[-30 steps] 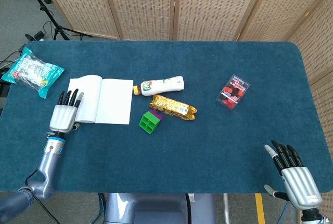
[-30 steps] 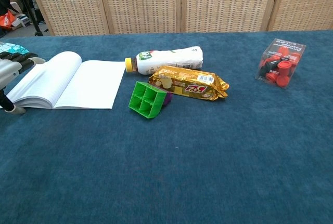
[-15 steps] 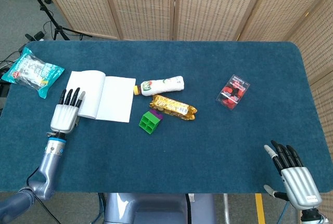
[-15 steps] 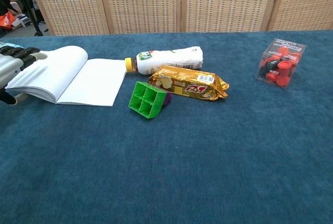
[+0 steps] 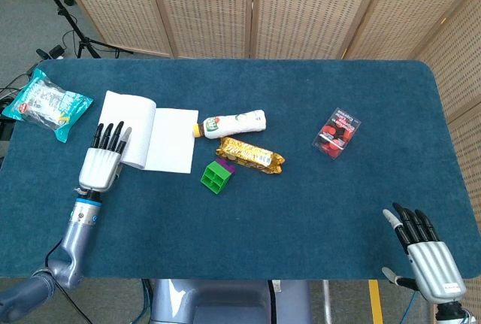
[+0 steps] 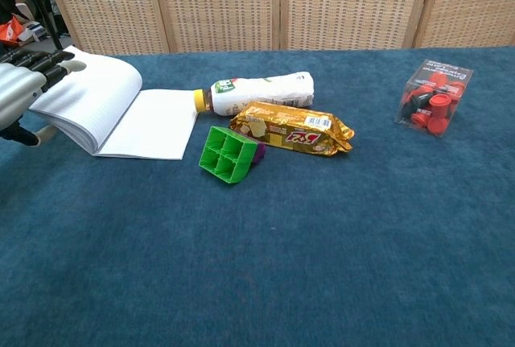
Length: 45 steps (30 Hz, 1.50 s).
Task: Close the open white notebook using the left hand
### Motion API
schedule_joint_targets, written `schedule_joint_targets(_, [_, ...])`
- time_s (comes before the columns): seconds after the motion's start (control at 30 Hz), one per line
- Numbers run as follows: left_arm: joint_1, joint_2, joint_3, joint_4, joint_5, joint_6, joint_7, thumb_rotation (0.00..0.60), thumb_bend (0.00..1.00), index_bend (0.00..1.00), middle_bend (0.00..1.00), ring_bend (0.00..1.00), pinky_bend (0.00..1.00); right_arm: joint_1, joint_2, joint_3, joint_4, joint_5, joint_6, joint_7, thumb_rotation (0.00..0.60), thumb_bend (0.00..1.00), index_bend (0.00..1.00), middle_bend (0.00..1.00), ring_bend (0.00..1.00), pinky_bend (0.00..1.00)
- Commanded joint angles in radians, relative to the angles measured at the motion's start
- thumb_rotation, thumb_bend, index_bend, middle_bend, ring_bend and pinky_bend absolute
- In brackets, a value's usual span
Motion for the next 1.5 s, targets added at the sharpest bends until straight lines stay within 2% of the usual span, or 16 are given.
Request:
schedule_joint_targets(0.03, [-0.005,0.008,-0.003,-0.023,0.028,0.044,-0.014,0.6,0.35,0.0,0.0,0.0,0.0,-0.001,0.0,0.0,0.0,-0.001,0.002,0.001,0.6,0.04,0.0,0.0,0.0,0.0])
schedule_joint_targets(0.47, [-0.022,0.006,-0.03,-0.08,0.114,0.217,-0.104,0.6,0.31,0.0,0.0,0.0,0.0,-0.002,0.005,-0.001,0.0,-0.006,0.008,0.009,0.6,0.04,0.0,0.0,0.0,0.0])
schedule_joint_targets(0.67, [-0.004,0.019,-0.022,-0.135,0.125,0.25,-0.107,0.6,0.28,0.0,0.0,0.0,0.0,-0.002,0.008,0.002,0.003,0.002,0.009,0.017,0.6,0.04,0.0,0.0,0.0,0.0])
schedule_joint_targets(0.77, [0.035,0.057,-0.005,-0.236,0.104,0.244,-0.07,0.6,0.28,0.0,0.0,0.0,0.0,-0.002,0.009,0.004,0.004,0.008,0.007,0.02,0.6,0.04,0.0,0.0,0.0,0.0])
schedule_joint_targets(0.87, [0.091,0.147,0.043,-0.409,0.072,0.21,0.022,0.6,0.28,0.0,0.0,0.0,0.0,-0.002,0.011,0.004,0.005,0.01,0.007,0.021,0.6,0.04,0.0,0.0,0.0,0.0])
schedule_joint_targets(0.97, [0.164,0.273,0.102,-0.643,0.024,0.194,0.121,0.6,0.28,0.0,0.0,0.0,0.0,-0.002,0.012,0.005,0.002,0.015,0.005,0.016,0.6,0.04,0.0,0.0,0.0,0.0])
schedule_joint_targets(1.13, [0.257,0.422,0.185,-0.917,-0.043,0.197,0.194,0.6,0.26,0.0,0.0,0.0,0.0,-0.004,0.011,0.007,-0.001,0.017,0.009,0.006,0.6,0.04,0.0,0.0,0.0,0.0])
schedule_joint_targets(1.3, [0.318,0.497,0.254,-1.01,-0.017,0.232,0.217,0.6,0.05,0.0,0.0,0.0,0.0,-0.006,0.008,0.01,-0.002,0.023,0.011,-0.004,0.6,0.04,0.0,0.0,0.0,0.0])
schedule_joint_targets(1.37, [0.335,0.518,0.271,-1.028,-0.002,0.243,0.223,0.6,0.01,0.0,0.0,0.0,0.0,-0.006,0.007,0.013,-0.002,0.029,0.01,-0.008,0.6,0.04,0.0,0.0,0.0,0.0])
schedule_joint_targets(1.5, [0.361,0.554,0.28,-1.066,0.045,0.284,0.221,0.6,0.0,0.0,0.0,0.0,0.0,-0.006,0.004,0.013,-0.007,0.029,0.009,-0.018,0.6,0.04,0.0,0.0,0.0,0.0])
